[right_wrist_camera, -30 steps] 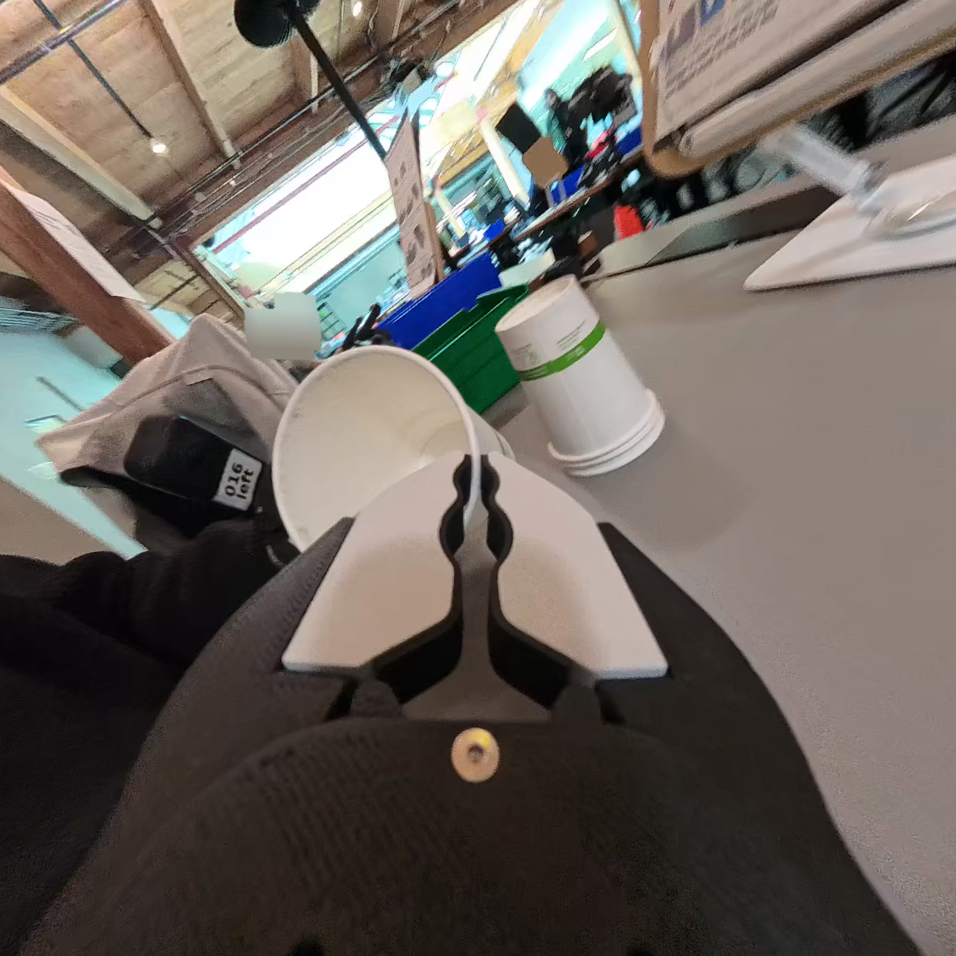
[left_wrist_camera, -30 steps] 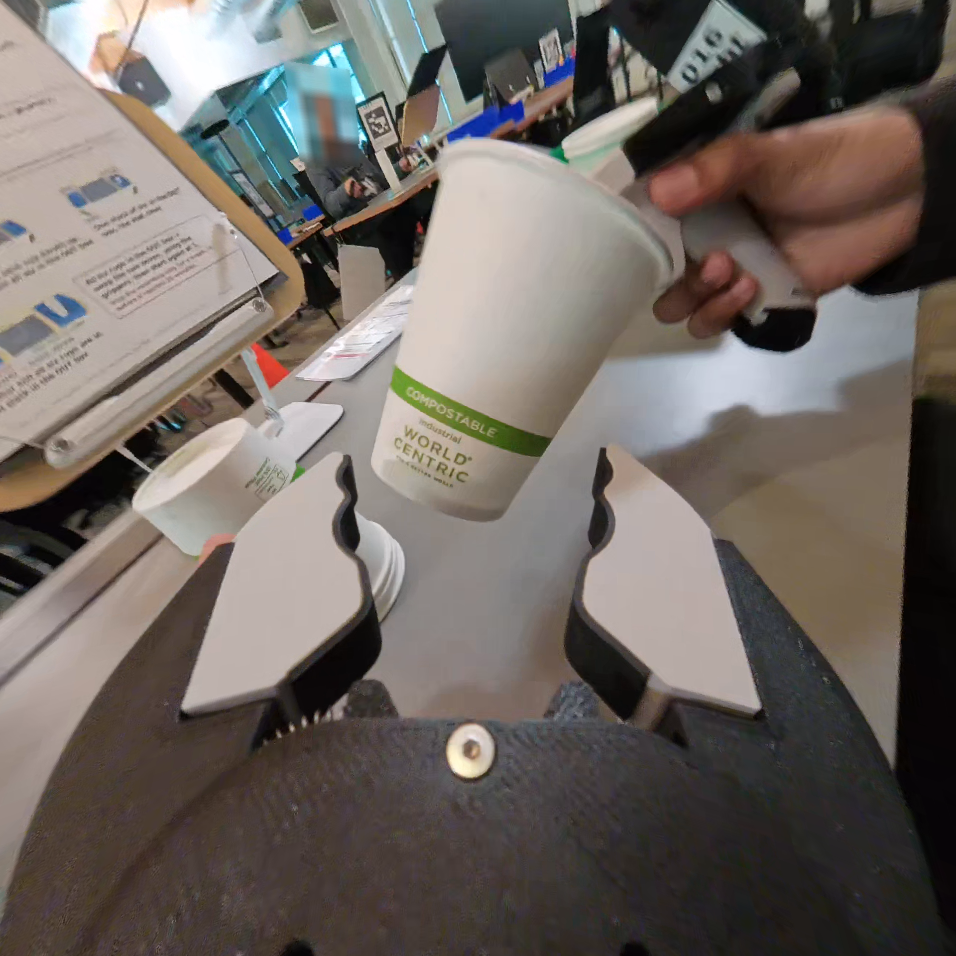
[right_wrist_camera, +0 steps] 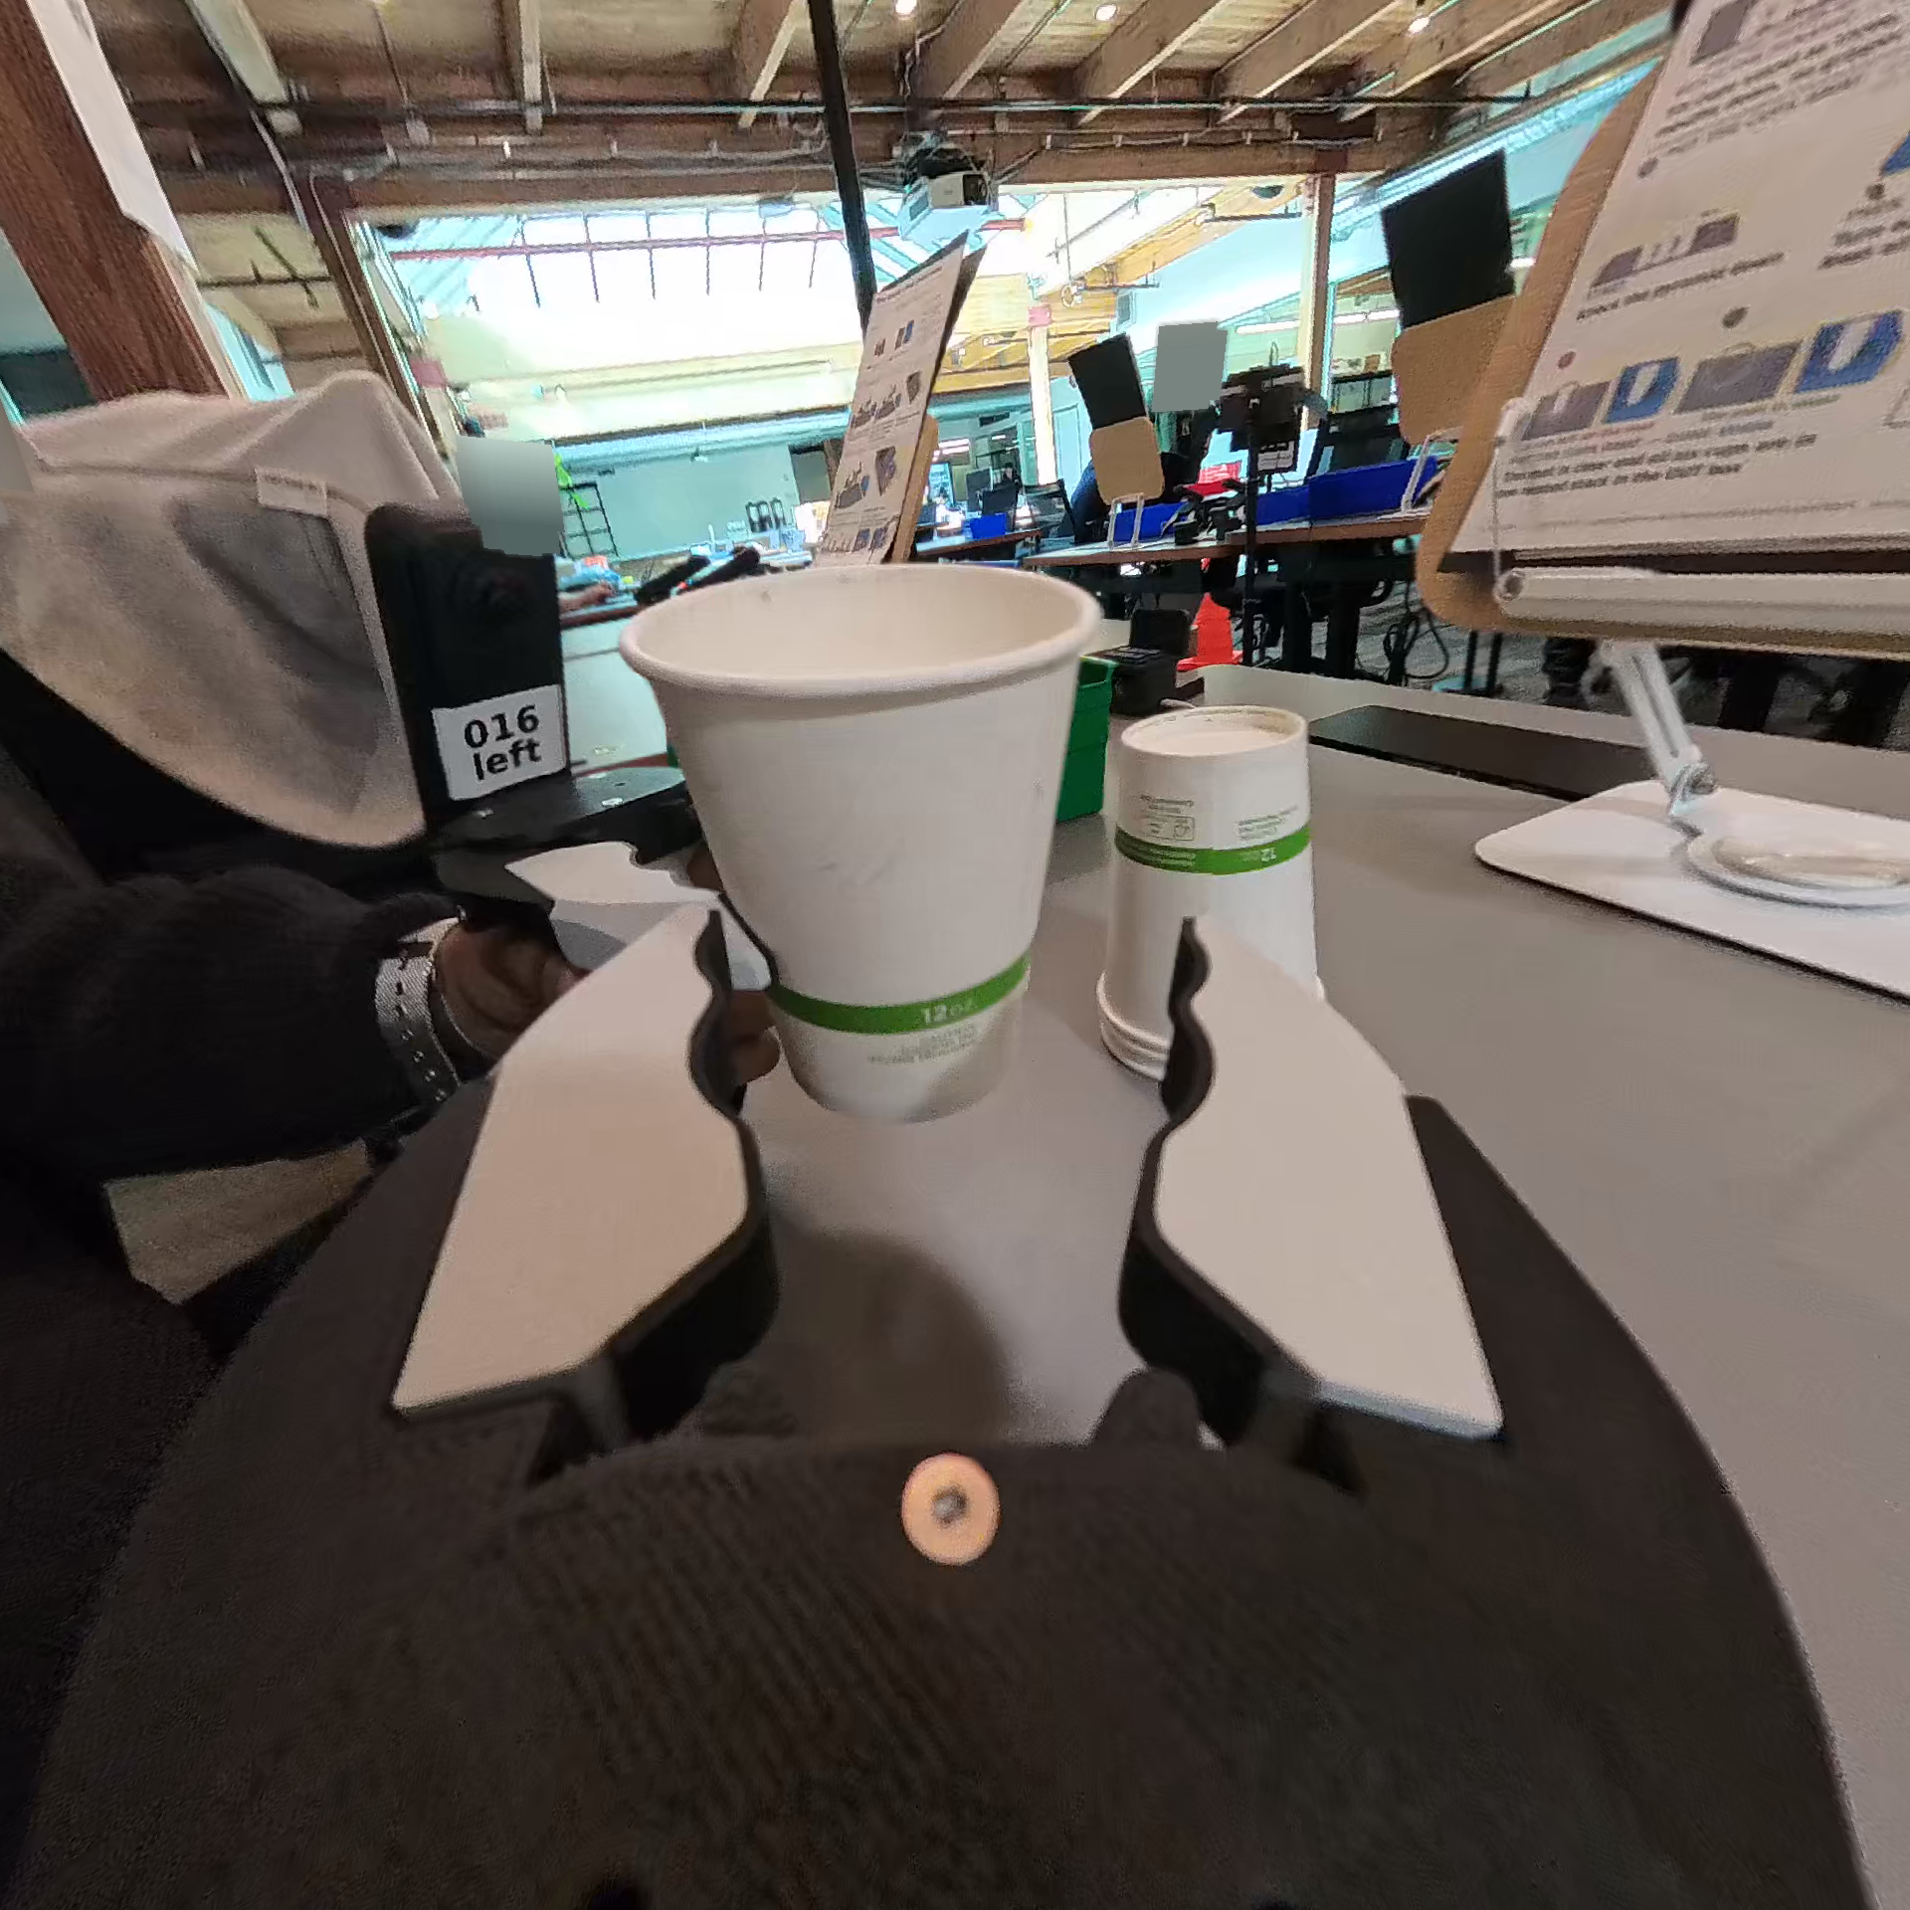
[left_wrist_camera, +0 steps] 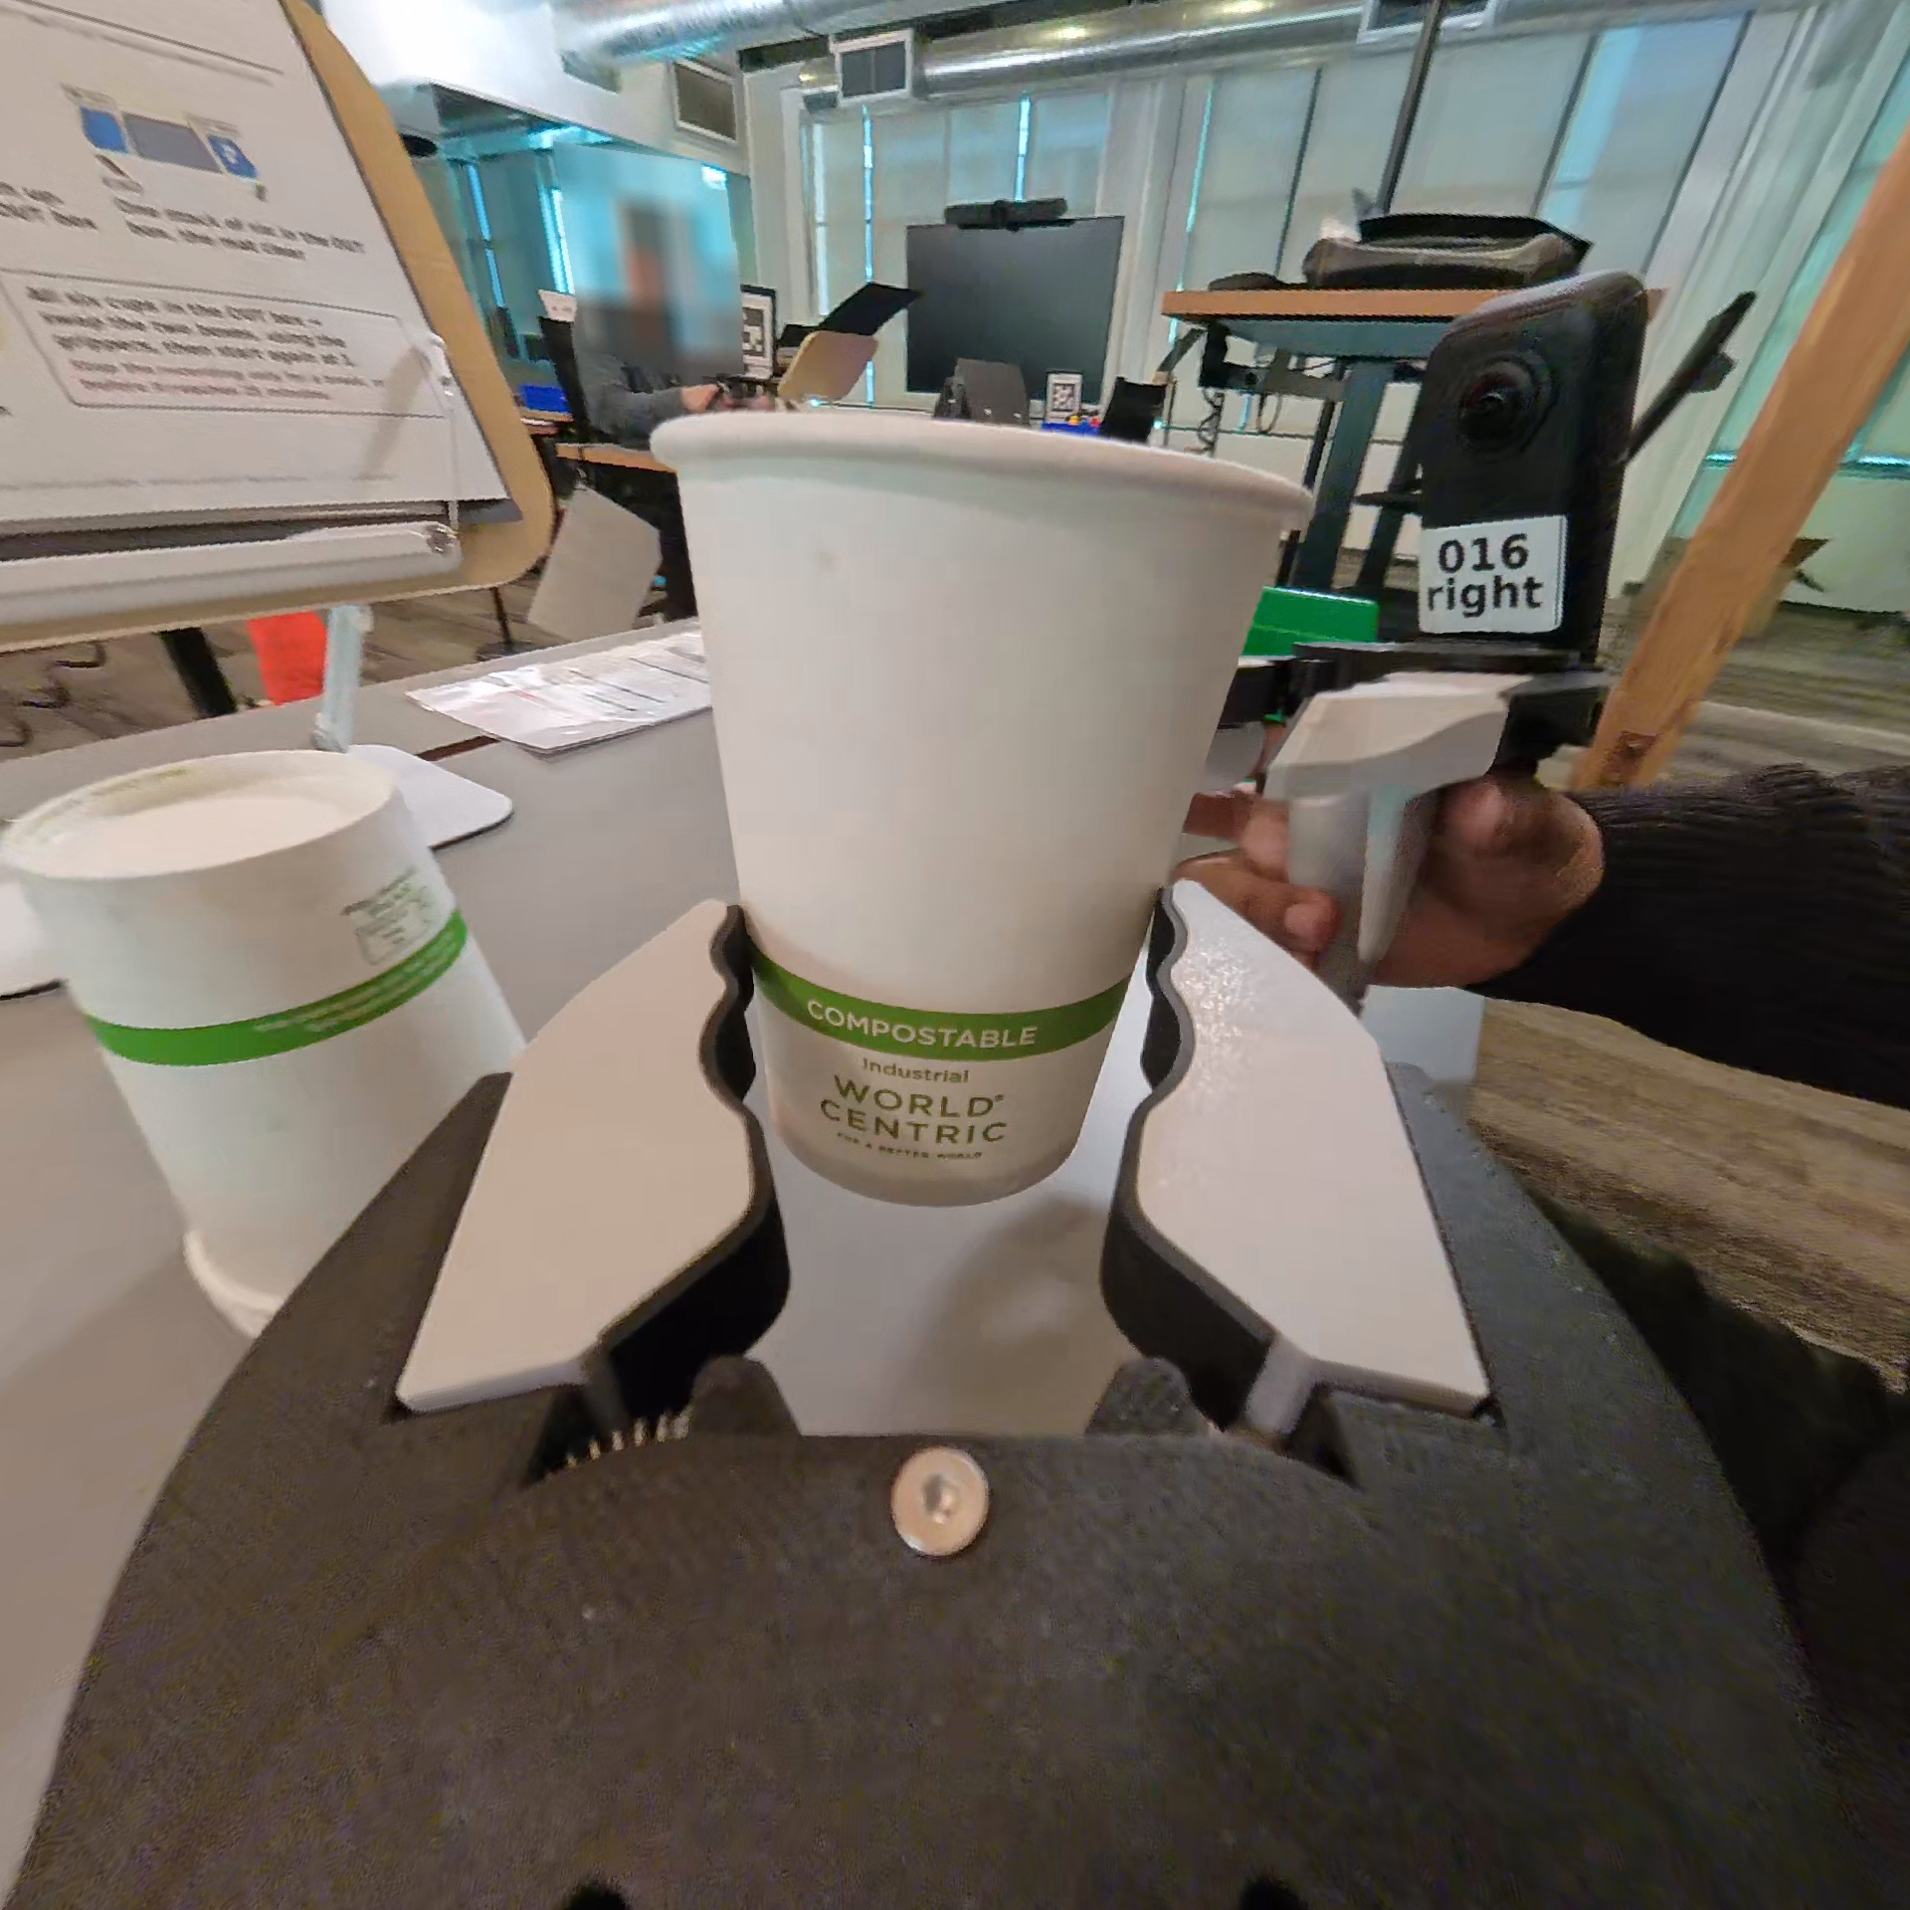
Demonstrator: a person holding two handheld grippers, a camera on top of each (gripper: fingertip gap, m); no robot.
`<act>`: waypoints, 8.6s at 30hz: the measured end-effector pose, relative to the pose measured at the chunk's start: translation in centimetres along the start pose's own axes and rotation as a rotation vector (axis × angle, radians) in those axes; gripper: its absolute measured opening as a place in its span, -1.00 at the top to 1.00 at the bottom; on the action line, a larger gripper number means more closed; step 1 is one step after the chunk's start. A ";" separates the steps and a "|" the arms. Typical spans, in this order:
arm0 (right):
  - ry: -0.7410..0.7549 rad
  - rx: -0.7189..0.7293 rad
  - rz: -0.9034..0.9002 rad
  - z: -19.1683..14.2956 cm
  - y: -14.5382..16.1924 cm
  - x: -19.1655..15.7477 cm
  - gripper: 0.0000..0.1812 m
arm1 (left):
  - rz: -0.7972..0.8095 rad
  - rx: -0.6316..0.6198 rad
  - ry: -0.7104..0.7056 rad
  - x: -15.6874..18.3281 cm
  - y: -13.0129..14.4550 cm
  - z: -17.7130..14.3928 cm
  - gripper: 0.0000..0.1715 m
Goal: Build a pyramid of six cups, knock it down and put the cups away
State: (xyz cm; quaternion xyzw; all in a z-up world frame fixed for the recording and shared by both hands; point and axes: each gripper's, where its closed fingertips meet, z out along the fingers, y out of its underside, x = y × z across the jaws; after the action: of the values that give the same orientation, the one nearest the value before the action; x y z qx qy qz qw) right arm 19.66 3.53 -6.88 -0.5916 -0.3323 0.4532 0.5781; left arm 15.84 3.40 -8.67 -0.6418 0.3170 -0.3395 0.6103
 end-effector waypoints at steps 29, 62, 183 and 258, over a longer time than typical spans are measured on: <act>-0.044 0.046 -0.036 0.2 -0.8 -1.8 0.12 | 0.002 -0.050 0.101 3.0 1.5 1.0 0.15; 1.110 0.058 -0.285 -27.6 -9.6 25.3 0.12 | -0.037 -0.040 -0.030 0.8 1.7 1.3 0.24; 0.408 -0.014 -0.097 -4.2 -0.7 4.6 0.98 | -0.454 0.124 -0.017 -0.8 -2.9 1.3 0.11; -0.035 -0.414 0.325 -3.3 7.3 1.7 0.83 | 1.185 -0.290 -0.229 -0.7 4.9 2.2 0.15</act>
State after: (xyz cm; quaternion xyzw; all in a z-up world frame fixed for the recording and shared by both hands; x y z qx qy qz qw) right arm 22.41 3.04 -14.55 -0.7349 -0.3287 0.4727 0.3585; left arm 17.27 4.98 -13.65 -0.4657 0.5946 0.1745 0.6318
